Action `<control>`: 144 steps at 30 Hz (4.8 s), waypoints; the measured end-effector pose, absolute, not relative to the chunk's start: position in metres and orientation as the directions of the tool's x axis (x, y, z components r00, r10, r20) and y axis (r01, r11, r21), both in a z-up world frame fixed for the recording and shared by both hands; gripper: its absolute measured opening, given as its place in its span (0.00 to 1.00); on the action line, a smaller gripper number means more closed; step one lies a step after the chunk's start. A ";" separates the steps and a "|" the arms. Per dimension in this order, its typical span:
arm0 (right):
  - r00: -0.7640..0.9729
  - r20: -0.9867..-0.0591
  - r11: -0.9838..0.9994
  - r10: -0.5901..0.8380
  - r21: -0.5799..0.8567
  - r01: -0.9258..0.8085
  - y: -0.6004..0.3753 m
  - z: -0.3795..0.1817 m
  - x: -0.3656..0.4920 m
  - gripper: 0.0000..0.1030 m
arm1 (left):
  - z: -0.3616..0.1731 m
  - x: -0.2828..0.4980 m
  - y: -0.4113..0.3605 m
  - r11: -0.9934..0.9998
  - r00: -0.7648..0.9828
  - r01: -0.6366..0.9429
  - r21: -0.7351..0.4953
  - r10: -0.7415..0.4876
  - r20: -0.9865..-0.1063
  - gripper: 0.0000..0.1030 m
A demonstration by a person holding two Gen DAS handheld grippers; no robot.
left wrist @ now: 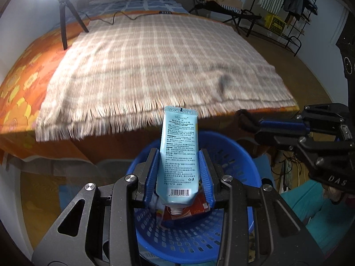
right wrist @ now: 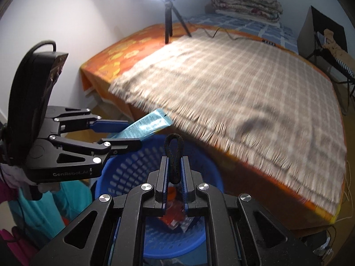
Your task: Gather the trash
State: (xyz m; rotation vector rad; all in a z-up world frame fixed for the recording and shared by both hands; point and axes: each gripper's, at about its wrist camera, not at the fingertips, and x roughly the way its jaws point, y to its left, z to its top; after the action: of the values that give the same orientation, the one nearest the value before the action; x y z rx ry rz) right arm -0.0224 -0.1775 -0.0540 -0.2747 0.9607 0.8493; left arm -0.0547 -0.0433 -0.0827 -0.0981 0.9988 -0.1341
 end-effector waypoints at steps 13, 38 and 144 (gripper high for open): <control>0.237 -0.857 0.671 0.458 0.158 -0.725 -0.176 -0.099 -0.028 0.08 | -0.131 -0.057 -0.047 0.992 0.443 0.060 -0.108 -0.124 -0.888 0.36; 0.183 -0.912 0.722 0.367 0.155 -0.674 -0.182 -0.145 -0.021 0.22 | -0.169 -0.056 -0.042 0.998 0.363 0.030 -0.058 -0.065 -0.930 0.36; 0.606 -0.667 0.861 0.434 0.110 -0.496 -0.216 0.016 0.081 0.78 | 0.030 0.019 -0.026 0.994 0.743 -0.113 0.001 0.085 -0.664 0.98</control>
State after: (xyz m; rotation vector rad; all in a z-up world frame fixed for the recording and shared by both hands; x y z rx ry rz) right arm 0.0810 -0.2159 0.0158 -0.0893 0.7463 0.5389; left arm 0.0191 -0.0255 0.0298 -0.0403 0.7251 0.1083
